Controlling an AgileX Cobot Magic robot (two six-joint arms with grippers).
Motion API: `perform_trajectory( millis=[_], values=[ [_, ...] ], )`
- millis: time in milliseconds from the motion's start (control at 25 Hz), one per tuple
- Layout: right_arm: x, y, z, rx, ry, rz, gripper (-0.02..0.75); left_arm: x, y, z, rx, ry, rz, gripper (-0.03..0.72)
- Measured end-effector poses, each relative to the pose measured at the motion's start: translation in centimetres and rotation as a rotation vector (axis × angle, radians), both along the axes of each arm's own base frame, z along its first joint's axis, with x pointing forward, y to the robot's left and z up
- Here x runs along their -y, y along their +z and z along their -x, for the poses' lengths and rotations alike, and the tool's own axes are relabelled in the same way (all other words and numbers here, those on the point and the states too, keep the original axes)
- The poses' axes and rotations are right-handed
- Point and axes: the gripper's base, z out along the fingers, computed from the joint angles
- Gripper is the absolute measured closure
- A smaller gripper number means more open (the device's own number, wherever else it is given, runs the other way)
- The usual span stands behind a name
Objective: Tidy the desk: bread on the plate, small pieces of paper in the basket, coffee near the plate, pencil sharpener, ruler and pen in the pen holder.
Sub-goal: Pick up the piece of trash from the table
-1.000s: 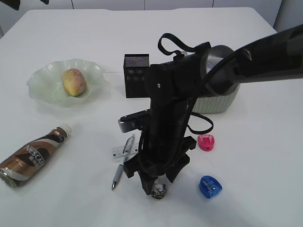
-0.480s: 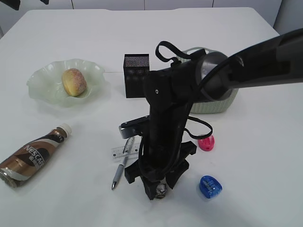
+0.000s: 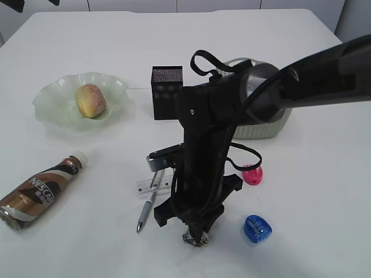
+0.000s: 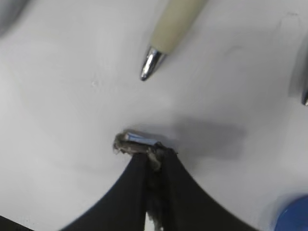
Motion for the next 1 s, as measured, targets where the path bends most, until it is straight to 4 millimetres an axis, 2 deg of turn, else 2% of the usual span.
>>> perform_trajectory(
  millis=[80, 440, 600, 800, 880, 1000],
  values=[
    [0.1, 0.1, 0.1, -0.012, 0.004, 0.007, 0.72, 0.0, 0.0, 0.0, 0.0, 0.0, 0.0, 0.192],
    [0.0, 1.7, 0.2, -0.05, 0.024, 0.021, 0.731, 0.0, 0.0, 0.0, 0.0, 0.0, 0.0, 0.192],
    [0.2, 4.6, 0.4, -0.001, 0.009, -0.02, 0.731, 0.0, 0.0, 0.0, 0.0, 0.0, 0.0, 0.192],
    [0.7, 9.9, 1.0, 0.106, -0.009, -0.084, 0.731, 0.0, 0.0, 0.0, 0.0, 0.0, 0.0, 0.192],
    [1.1, 12.1, 0.4, 0.165, -0.022, -0.108, 0.731, 0.0, 0.0, 0.0, 0.0, 0.0, 0.0, 0.192],
    [1.8, 15.5, -1.6, 0.284, -0.06, -0.148, 0.731, 0.0, 0.0, 0.0, 0.0, 0.0, 0.0, 0.192]
  ],
)
